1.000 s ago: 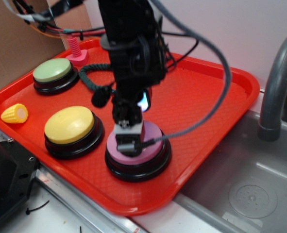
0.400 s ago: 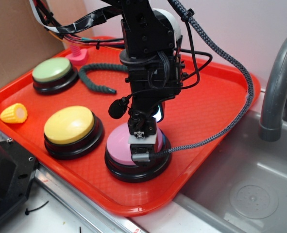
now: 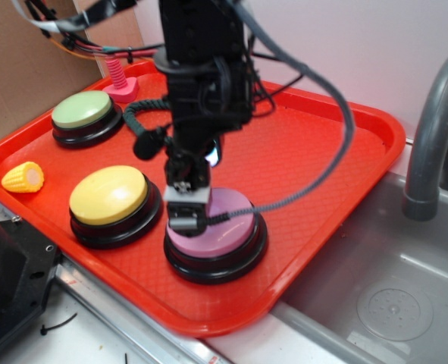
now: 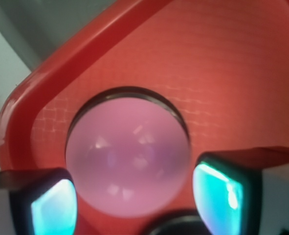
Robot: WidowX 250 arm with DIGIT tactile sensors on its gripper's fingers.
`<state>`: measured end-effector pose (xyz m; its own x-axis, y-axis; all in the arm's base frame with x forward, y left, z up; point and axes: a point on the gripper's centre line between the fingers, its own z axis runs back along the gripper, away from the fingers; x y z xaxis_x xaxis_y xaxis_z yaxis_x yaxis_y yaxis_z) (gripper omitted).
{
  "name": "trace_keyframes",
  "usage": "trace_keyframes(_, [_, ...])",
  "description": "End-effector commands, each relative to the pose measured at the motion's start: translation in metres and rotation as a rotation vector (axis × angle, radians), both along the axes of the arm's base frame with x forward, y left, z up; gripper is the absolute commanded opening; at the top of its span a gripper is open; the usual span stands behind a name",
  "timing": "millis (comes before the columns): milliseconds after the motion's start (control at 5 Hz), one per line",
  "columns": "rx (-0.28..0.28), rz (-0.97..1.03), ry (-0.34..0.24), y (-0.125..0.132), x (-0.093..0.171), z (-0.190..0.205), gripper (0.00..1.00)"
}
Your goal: Push the pink button.
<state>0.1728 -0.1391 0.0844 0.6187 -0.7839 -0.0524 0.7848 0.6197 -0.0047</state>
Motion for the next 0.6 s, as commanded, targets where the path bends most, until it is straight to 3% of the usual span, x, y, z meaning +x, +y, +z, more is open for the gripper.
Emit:
trace_keyframes(0, [-0.088, -0.005, -0.068, -0.005, -0.01, 0.029, 1.0])
trace_keyframes(400, [-0.144, 0.046, -0.116, 0.003, -0.009, 0.045, 1.0])
